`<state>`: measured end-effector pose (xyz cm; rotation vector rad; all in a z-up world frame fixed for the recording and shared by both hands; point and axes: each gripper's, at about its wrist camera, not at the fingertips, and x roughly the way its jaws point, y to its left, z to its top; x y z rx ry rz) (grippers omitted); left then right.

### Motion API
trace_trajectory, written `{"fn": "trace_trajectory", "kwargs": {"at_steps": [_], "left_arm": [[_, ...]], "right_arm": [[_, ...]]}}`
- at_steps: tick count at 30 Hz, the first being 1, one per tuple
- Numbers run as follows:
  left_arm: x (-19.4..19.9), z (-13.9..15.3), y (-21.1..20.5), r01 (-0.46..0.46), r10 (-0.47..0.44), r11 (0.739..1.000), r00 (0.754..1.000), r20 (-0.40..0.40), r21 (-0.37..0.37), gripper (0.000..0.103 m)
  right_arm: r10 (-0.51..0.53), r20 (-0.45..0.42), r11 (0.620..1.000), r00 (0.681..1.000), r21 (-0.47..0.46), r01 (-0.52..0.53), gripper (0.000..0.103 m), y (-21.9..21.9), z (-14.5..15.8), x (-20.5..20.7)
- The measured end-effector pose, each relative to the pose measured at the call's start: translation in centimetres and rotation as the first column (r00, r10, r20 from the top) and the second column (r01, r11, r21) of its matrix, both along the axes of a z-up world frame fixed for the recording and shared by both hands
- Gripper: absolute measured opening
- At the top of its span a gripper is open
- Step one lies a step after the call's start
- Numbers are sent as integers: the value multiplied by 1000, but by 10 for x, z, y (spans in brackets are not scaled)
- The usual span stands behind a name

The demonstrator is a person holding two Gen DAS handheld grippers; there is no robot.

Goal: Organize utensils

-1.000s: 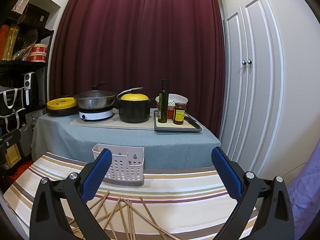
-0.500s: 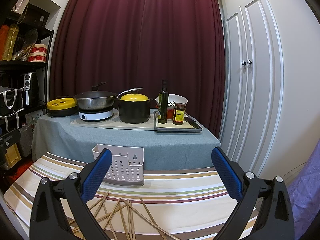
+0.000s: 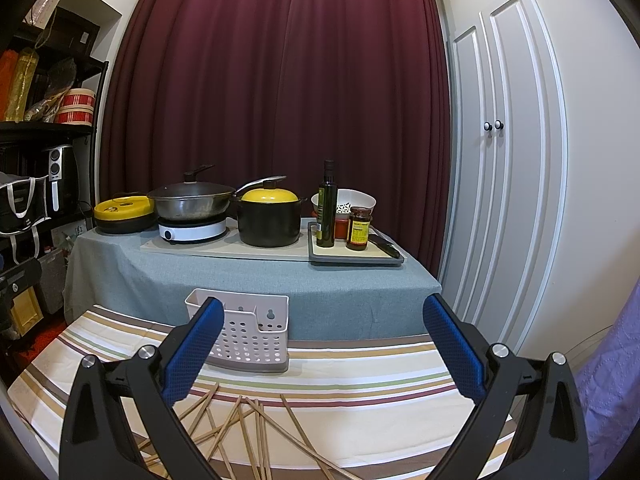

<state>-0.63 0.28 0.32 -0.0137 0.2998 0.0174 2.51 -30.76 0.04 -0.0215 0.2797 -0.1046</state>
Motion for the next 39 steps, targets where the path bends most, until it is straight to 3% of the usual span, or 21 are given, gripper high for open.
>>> {"fn": "trace_trajectory", "kwargs": {"at_steps": [30, 39], "left_arm": [[3, 0, -7, 4, -4, 1000, 1000, -7, 0, 99], [19, -30, -6, 7, -6, 1000, 999, -53, 19, 99]], "right_arm": [[6, -12, 1000, 1000, -3, -6, 97, 2, -4, -1], [8, -82, 1000, 997, -14, -9, 97, -2, -31, 7]]}}
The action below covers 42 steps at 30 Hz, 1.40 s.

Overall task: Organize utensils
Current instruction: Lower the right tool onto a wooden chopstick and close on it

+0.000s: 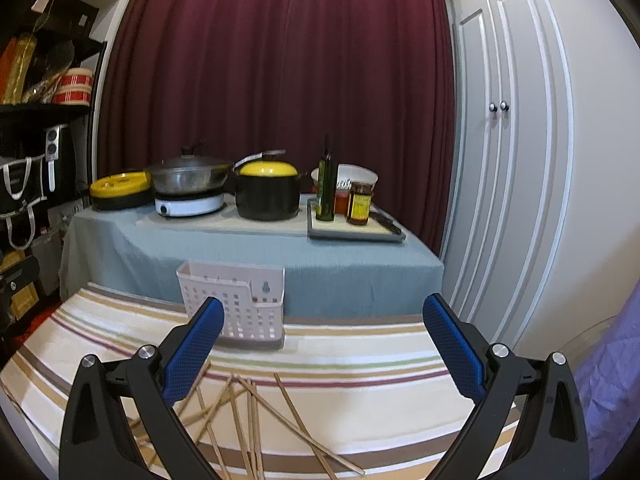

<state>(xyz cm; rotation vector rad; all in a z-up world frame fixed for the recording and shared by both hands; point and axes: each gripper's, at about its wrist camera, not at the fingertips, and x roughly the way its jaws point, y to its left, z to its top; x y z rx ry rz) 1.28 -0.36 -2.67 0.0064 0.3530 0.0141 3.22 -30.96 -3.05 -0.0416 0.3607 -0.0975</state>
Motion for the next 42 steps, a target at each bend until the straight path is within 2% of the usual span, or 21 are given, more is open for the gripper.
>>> {"fn": "trace_trajectory", "kwargs": {"at_steps": [4, 7, 13, 17, 18, 19, 21, 22, 26, 31, 37, 42], "left_arm": [[14, -31, 5, -2, 3, 1000, 999, -49, 19, 99], [26, -65, 13, -3, 5, 1000, 994, -114, 16, 99], [36, -117, 25, 5, -1, 1000, 978, -208, 16, 99], [37, -142, 26, 15, -11, 1000, 968, -251, 15, 99], [38, -146, 26, 16, -12, 1000, 966, -258, 12, 99], [39, -149, 26, 15, -12, 1000, 965, -263, 11, 99], [42, -157, 25, 17, -14, 1000, 959, -282, 7, 99], [43, -161, 24, 16, -14, 1000, 958, -287, 8, 99], [48, -168, 17, 24, -19, 1000, 951, -309, 12, 99], [51, -173, 10, 37, -31, 999, 946, -322, 15, 99], [49, -177, 7, 44, -37, 999, 942, -334, 15, 99], [45, -180, 5, 60, -53, 998, 940, -338, 13, 99]], "right_arm": [[19, -58, 1000, 998, -2, -20, 97, -6, -33, 7], [42, -118, 999, 992, -4, -43, 97, -14, -68, 13], [60, -269, 998, 961, 3, -61, 97, -37, -131, 19], [63, -323, 998, 944, 12, -62, 94, -51, -161, 17], [64, -332, 998, 941, 9, -64, 89, -52, -166, 17], [67, -348, 998, 935, 9, -68, 73, -55, -173, 18], [64, -389, 998, 919, 17, -62, 53, -62, -187, 21], [71, -406, 997, 911, 39, -60, 53, -66, -193, 23], [85, -409, 996, 909, 72, -61, 52, -73, -203, 23], [134, -405, 990, 904, 101, -101, 28, -70, -205, 24], [158, -401, 987, 902, 95, -131, 21, -65, -205, 21], [165, -387, 986, 907, 96, -139, 19, -62, -204, 19]]}}
